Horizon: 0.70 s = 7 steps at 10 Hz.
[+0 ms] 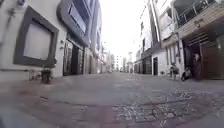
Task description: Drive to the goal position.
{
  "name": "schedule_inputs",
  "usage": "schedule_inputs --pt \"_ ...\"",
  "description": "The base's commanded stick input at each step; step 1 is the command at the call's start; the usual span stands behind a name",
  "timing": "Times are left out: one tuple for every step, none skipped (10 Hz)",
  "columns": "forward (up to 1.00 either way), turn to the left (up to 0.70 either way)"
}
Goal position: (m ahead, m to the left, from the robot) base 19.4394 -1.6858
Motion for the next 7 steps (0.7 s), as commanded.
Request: schedule_inputs --pt "1.00 0.00" --pt "1.00 0.00" --pt "1.00 0.00" --pt "1.00 0.00" --pt "1.00 0.00" --pt "1.00 0.00" --pt "1.00 0.00"
